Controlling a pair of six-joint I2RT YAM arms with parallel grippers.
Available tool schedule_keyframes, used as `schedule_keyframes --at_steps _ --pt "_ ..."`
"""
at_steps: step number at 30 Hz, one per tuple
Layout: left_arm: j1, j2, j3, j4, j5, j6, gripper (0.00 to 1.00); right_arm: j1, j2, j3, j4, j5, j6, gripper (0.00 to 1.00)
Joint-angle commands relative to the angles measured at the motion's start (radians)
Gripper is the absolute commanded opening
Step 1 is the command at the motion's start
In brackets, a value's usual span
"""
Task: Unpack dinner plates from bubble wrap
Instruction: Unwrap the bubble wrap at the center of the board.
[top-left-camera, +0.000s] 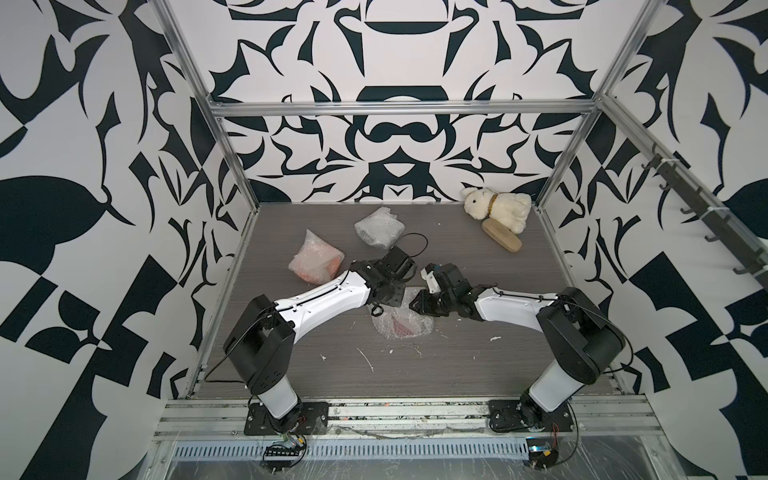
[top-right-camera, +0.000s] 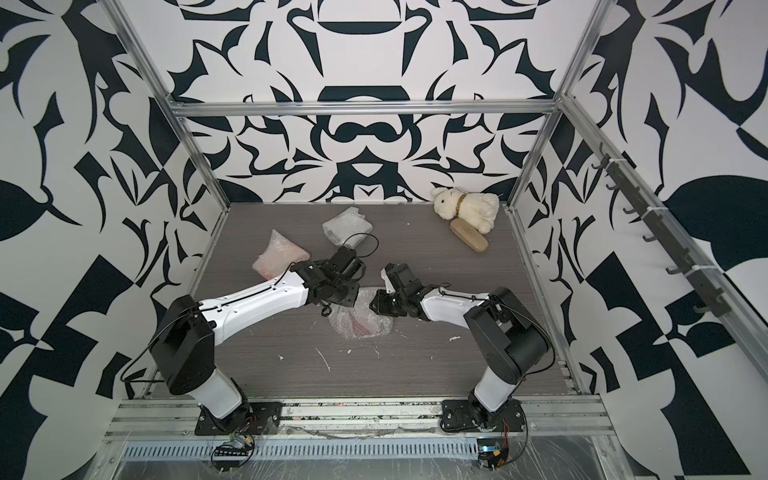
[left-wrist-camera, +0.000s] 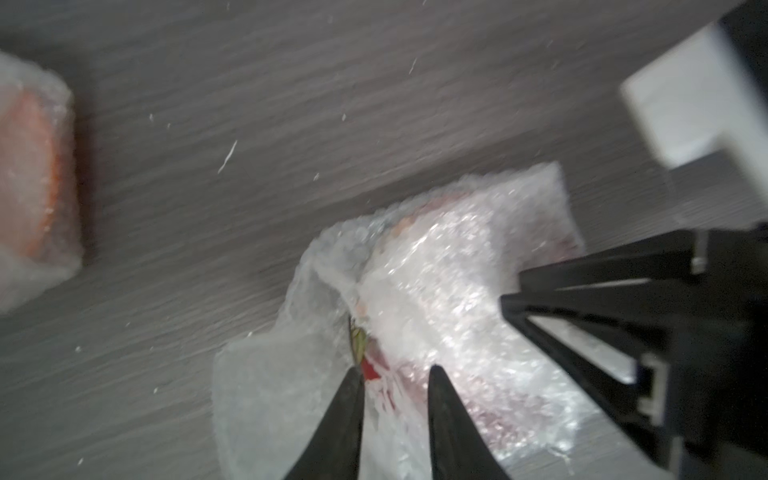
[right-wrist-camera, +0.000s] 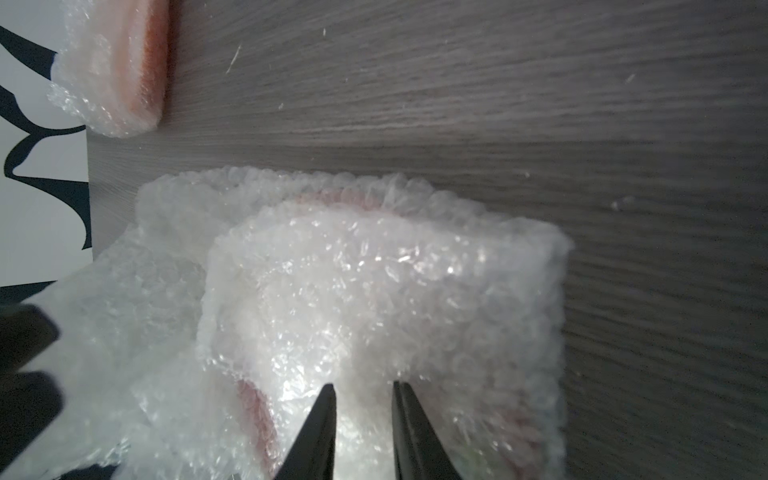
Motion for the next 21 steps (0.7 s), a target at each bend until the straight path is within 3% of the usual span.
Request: schedule_keyframes --at_steps 1,12,21 --pt "0.001 -0.046 -0.06 -0.06 -0.025 -0.013 0.29 0.011 -0.024 0.003 0.004 0.01 0.0 0.29" --pt "0.025 -0.093 -0.207 -0.013 -0.049 -0.084 0.3 0.011 -0.033 0.006 -0.005 0.016 0.0 0.29" --pt "0.067 -0.144 -0.342 0.17 0.031 -0.126 0.3 0.012 -0.048 0.015 -0.025 0.025 -0.006 0.29"
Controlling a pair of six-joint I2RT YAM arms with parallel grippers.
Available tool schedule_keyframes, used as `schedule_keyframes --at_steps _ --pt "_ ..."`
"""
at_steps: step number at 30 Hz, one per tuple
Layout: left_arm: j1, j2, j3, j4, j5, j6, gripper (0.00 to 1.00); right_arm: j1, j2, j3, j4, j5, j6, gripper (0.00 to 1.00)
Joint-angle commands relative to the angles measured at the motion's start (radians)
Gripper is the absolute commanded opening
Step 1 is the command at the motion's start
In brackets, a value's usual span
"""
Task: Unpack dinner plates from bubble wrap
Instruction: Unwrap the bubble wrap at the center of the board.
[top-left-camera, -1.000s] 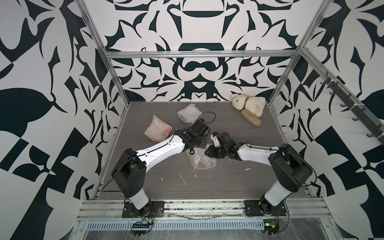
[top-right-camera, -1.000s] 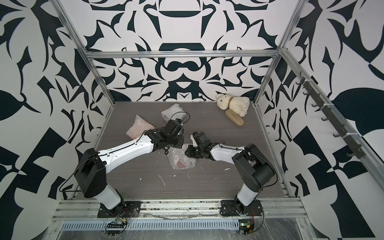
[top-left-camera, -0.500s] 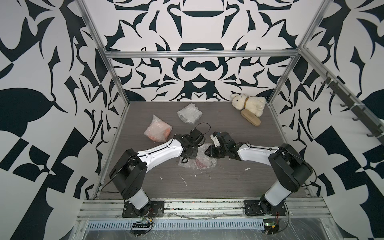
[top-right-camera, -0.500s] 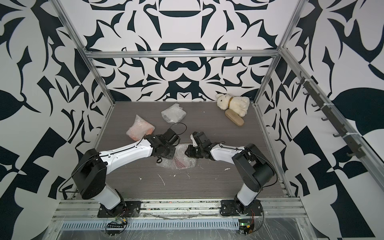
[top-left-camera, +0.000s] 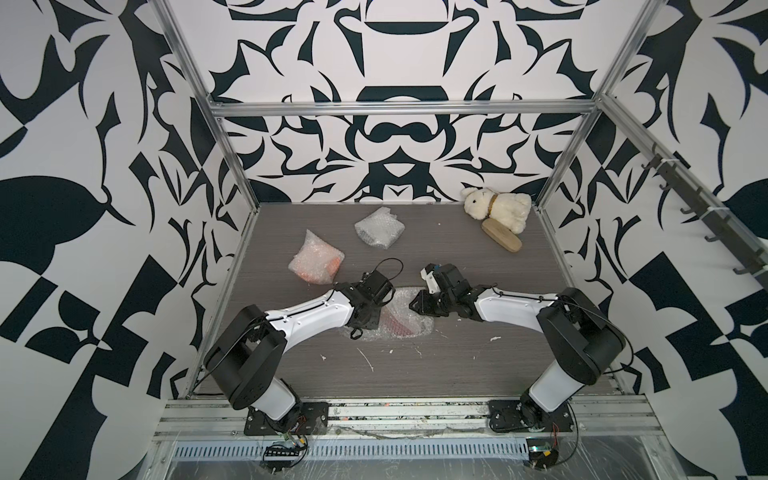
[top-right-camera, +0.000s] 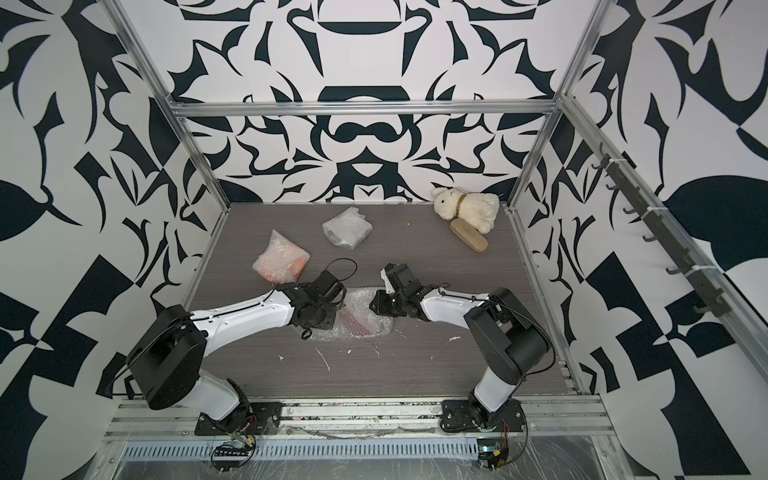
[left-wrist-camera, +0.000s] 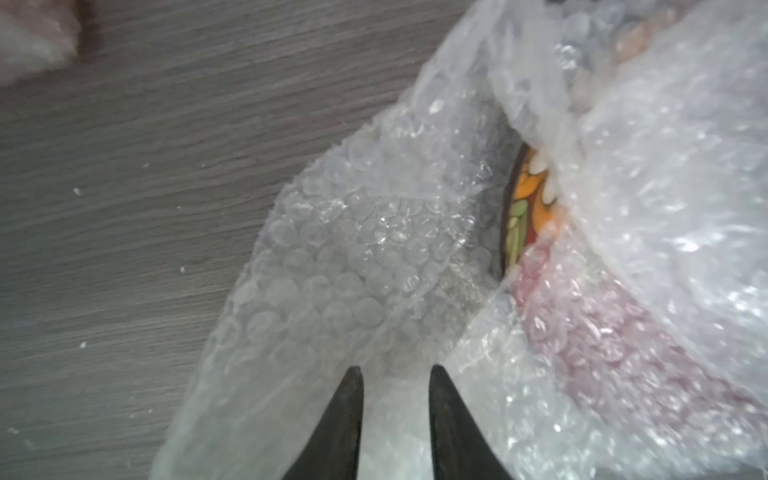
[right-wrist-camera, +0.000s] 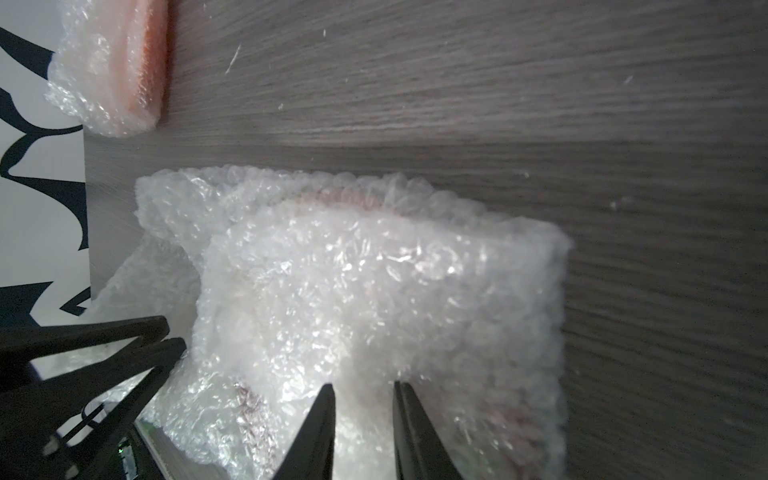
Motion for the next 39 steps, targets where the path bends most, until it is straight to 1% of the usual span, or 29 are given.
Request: schedule_keyframes --at_steps 1,7,15,24,30,32,36,39 --pt "0.01 -0.034 -0.035 0.093 0.04 -0.033 0.3 0.007 -0.047 0.016 -0.026 0.014 -0.008 0.29" --pt "0.014 -0.031 -0.073 0.139 0.036 -0.058 0.3 0.008 -0.06 0.032 -0.053 0.022 -0.024 0.3" --pt "0.013 -0.019 -0.072 0.138 0.03 -0.064 0.28 0.025 -0.071 0.099 -0.121 0.05 -0.069 0.32" --pt "0.013 -0.029 -0.082 0.13 0.011 -0.065 0.25 0.058 -0.079 0.184 -0.205 0.099 -0.144 0.38" --pt "0.013 -0.046 -0.095 0.143 0.007 -0.066 0.25 0.126 -0.069 0.257 -0.268 0.204 -0.208 0.43" --pt "0.013 -0.05 -0.101 0.149 0.01 -0.068 0.24 0.145 -0.055 0.285 -0.296 0.244 -0.223 0.44" --pt "0.013 -0.053 -0.108 0.155 0.012 -0.069 0.2 0.174 -0.012 0.339 -0.347 0.296 -0.249 0.44" --pt "0.013 -0.055 -0.113 0.16 0.01 -0.071 0.19 0.194 0.024 0.38 -0.385 0.336 -0.264 0.44"
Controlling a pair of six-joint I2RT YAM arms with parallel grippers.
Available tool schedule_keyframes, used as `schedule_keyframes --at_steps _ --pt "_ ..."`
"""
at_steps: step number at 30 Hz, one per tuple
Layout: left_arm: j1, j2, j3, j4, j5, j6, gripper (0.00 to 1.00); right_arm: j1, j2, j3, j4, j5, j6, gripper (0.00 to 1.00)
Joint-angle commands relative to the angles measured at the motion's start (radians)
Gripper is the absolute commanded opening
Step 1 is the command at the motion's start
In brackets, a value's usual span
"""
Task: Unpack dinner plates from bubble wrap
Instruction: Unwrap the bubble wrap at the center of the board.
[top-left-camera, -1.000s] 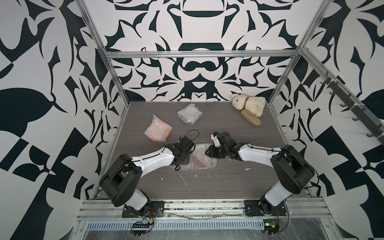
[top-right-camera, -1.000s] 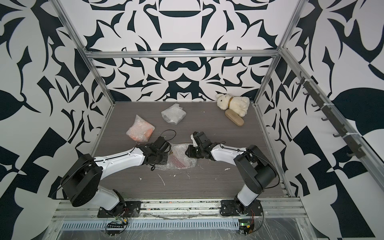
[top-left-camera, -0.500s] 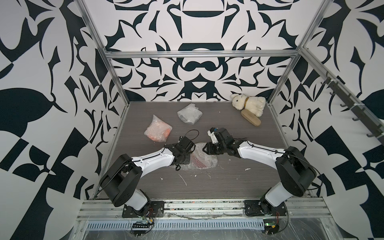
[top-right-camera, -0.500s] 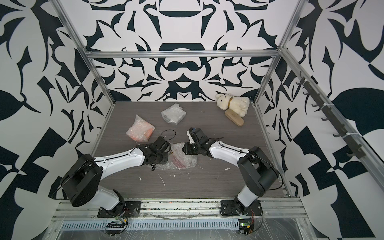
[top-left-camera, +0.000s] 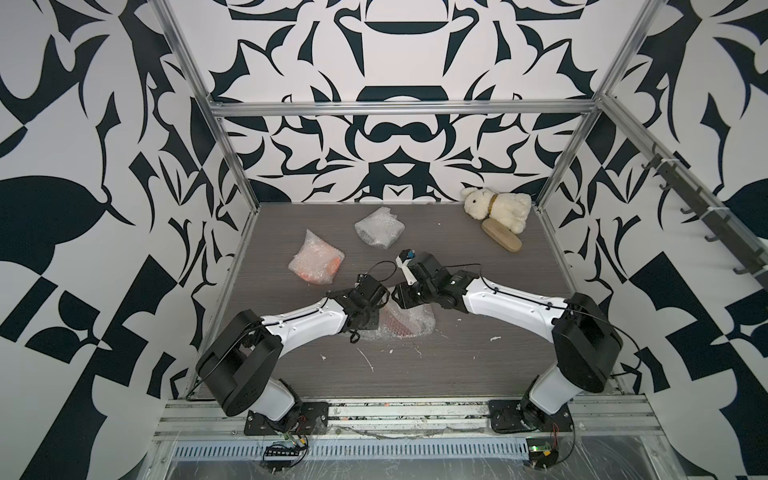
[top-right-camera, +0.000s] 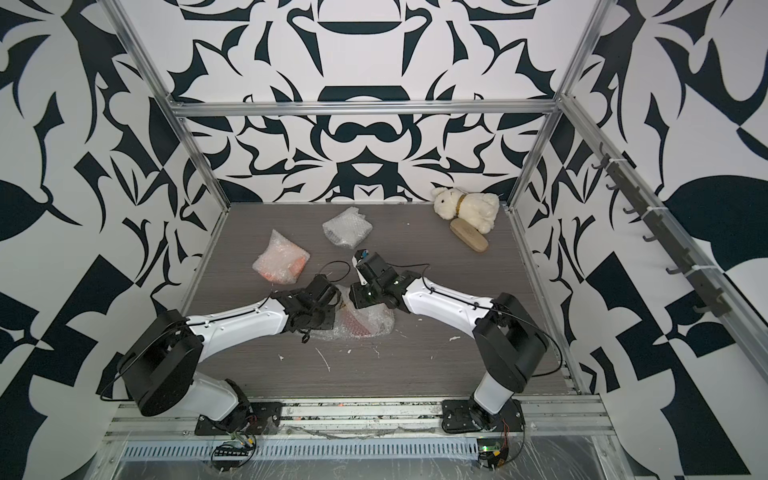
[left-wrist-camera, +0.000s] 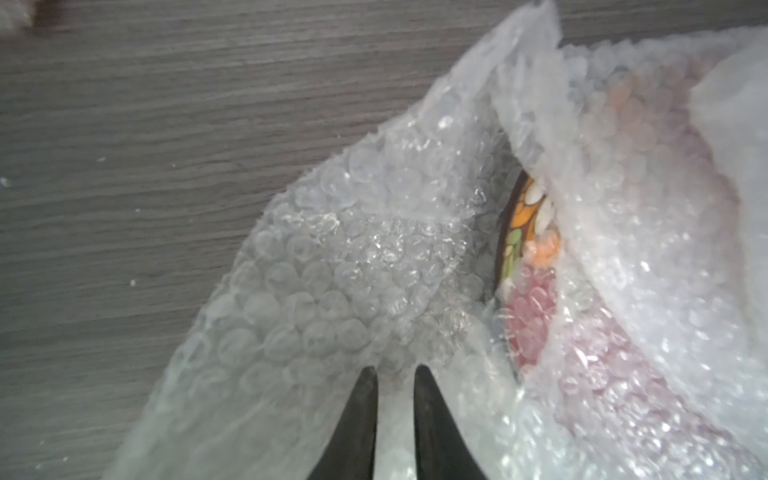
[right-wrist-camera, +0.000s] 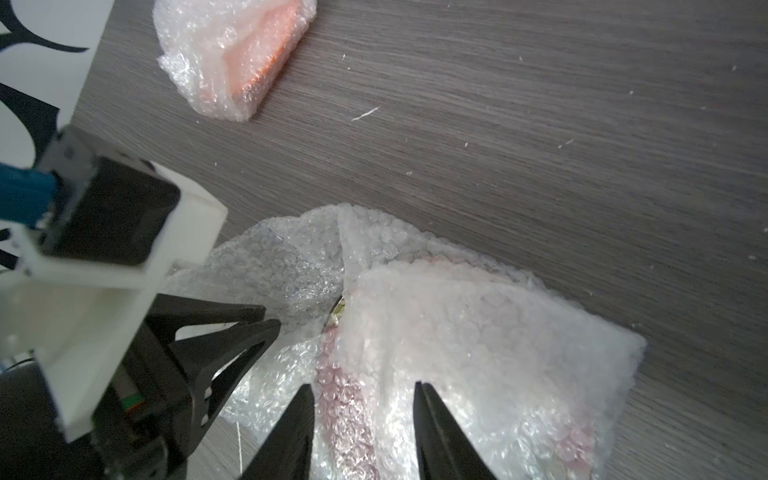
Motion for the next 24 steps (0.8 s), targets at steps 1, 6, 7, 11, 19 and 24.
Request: schedule_keyframes --at_steps 1,6,7,11,19,24 --pt "0.004 -0.02 -0.016 0.006 -0.01 -0.009 0.19 0.02 0.034 0.065 -0.077 0.093 -0.042 0.44" --pt "0.005 -0.027 -0.031 0.018 -0.012 -0.011 0.19 0.04 0.087 0.118 -0.12 0.127 -0.056 0.41" --pt "0.005 -0.028 -0.032 0.019 -0.013 -0.012 0.19 0.042 0.092 0.122 -0.121 0.13 -0.058 0.4" --pt "0.005 -0.026 -0.041 0.029 -0.015 -0.018 0.19 0.045 0.103 0.129 -0.125 0.144 -0.057 0.33" --pt "0.005 -0.011 -0.042 0.031 -0.021 -0.02 0.19 0.045 0.088 0.11 -0.101 0.14 -0.058 0.09" --pt "0.005 -0.003 -0.043 0.031 -0.025 -0.023 0.18 0.044 0.071 0.094 -0.085 0.14 -0.056 0.01"
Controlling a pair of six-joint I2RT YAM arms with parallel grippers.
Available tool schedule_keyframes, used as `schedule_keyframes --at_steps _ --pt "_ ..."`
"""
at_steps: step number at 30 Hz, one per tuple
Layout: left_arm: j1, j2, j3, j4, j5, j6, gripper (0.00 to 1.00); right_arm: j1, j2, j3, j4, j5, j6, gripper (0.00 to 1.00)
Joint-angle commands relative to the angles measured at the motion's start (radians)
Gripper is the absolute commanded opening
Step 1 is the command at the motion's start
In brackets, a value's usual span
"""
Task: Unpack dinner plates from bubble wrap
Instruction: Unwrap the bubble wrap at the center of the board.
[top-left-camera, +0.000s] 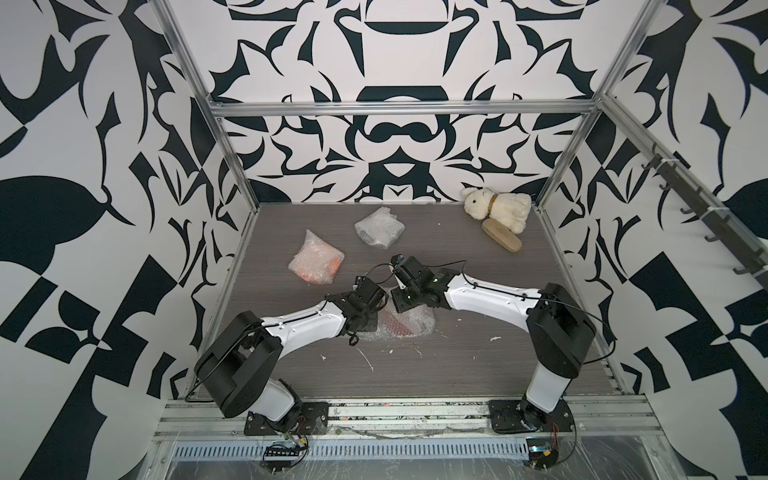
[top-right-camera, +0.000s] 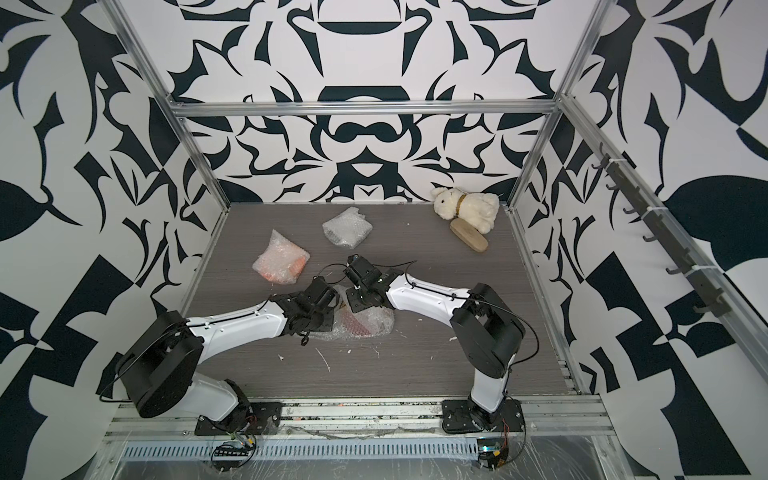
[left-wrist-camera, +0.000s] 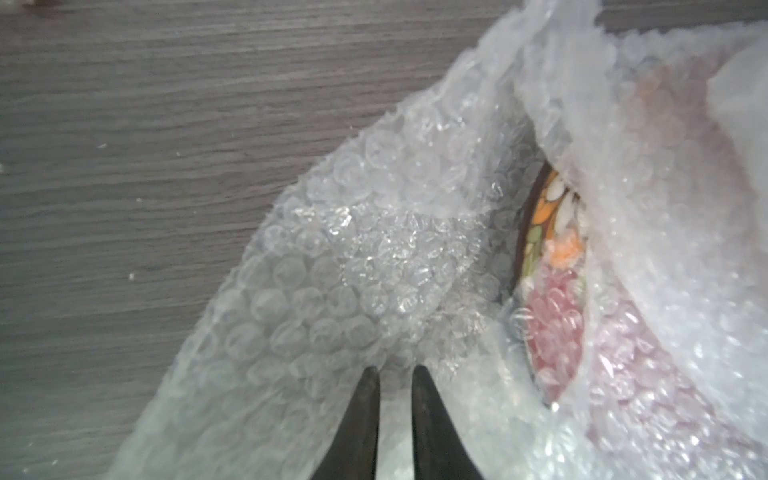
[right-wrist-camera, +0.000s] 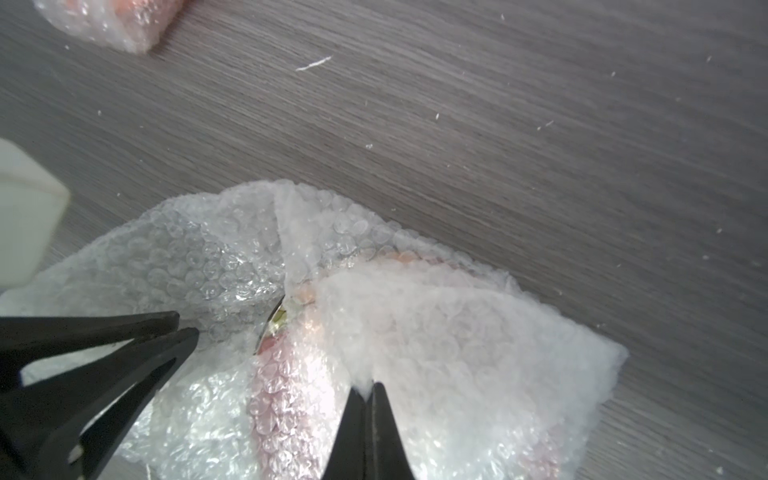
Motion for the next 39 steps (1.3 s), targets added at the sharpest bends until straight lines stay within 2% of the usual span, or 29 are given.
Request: schedule_keyframes --at_steps 1,20,36,39 --pt "0.005 0.006 -0.009 -0.007 -0.012 -0.008 0.18 0.005 -0.049 0.002 0.02 0.02 -0.005 0.0" --pt "0.005 0.017 -0.004 -0.02 -0.031 -0.009 0.17 -0.023 -0.191 -0.117 -0.01 0.134 0.004 0.0" --pt "0.005 0.034 0.0 -0.031 -0.043 -0.011 0.16 -0.129 -0.283 -0.24 -0.047 0.14 0.069 0.0" --pt "0.005 0.034 0.0 -0.033 -0.046 -0.011 0.16 -0.147 -0.287 -0.252 -0.057 0.18 0.089 0.01"
